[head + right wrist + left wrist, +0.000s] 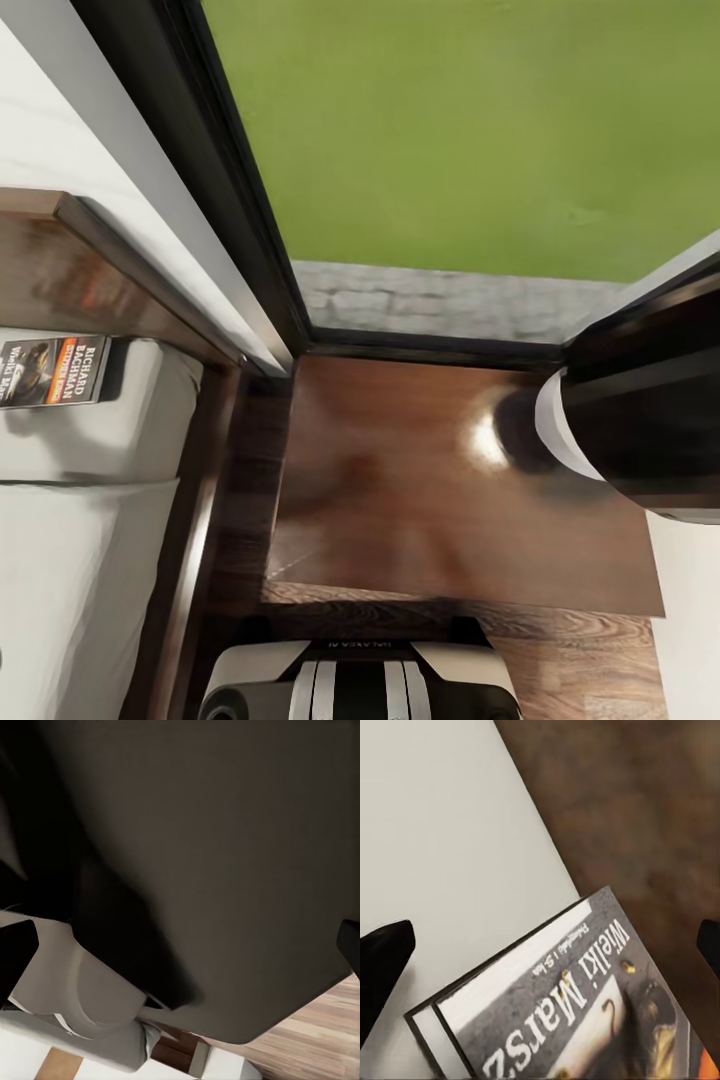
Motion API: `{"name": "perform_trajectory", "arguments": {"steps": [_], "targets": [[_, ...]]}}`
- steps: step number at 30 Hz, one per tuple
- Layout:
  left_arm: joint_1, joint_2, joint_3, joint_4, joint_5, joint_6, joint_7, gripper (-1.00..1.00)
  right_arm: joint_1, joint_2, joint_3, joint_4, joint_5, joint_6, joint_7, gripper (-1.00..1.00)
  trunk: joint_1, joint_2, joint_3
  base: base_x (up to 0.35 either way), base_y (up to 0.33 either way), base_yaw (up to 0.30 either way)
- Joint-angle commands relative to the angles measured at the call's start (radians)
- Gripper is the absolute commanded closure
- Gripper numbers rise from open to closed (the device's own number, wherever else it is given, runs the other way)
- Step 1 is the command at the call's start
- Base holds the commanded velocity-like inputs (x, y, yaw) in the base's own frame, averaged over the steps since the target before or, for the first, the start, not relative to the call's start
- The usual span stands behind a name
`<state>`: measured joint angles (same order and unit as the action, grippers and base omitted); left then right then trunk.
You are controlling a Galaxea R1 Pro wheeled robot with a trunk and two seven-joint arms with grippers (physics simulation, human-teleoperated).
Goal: In the bedroom, move the book from the bed onto either nightstand, and place the two sandals side by side next to the bed.
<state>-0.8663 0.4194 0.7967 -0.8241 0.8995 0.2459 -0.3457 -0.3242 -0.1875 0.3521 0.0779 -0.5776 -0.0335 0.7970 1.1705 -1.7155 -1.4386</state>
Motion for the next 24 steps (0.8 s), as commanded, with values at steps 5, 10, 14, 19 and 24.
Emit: {"name": "perform_trajectory", "arguments": {"steps": [5, 10, 14, 19, 24], "targets": [[0.0, -0.001, 0.001, 0.005, 0.006, 0.016, -0.001, -1.0, -0.001, 0.0, 0.009, 0.003, -0.008, -0.003, 0.005, -1.0, 0.004, -0.007, -0.004, 0.0, 0.0, 0.0], [0.0, -0.001, 0.001, 0.005, 0.006, 0.017, -0.001, -1.0, -0.001, 0.0, 0.009, 0.003, -0.008, -0.003, 0.005, -1.0, 0.004, -0.007, -0.004, 0.0, 0.0, 0.0], [0.0, -0.001, 0.001, 0.005, 0.006, 0.017, -0.001, -1.0, -0.001, 0.0, 0.009, 0.003, -0.008, -0.003, 0.005, -1.0, 0.004, -0.007, -0.004, 0.0, 0.0, 0.0], [0.0, -0.001, 0.001, 0.005, 0.006, 0.016, -0.001, -1.0, -0.001, 0.0, 0.009, 0.003, -0.008, -0.003, 0.005, -1.0, 0.004, -0.007, -0.004, 0.0, 0.0, 0.0], [0.0, -0.002, 0.0, 0.005, 0.006, 0.018, -0.001, -1.0, -0.001, 0.0, 0.009, 0.003, -0.008, -0.003, 0.005, -1.0, 0.004, -0.007, -0.004, 0.0, 0.0, 0.0]]}}
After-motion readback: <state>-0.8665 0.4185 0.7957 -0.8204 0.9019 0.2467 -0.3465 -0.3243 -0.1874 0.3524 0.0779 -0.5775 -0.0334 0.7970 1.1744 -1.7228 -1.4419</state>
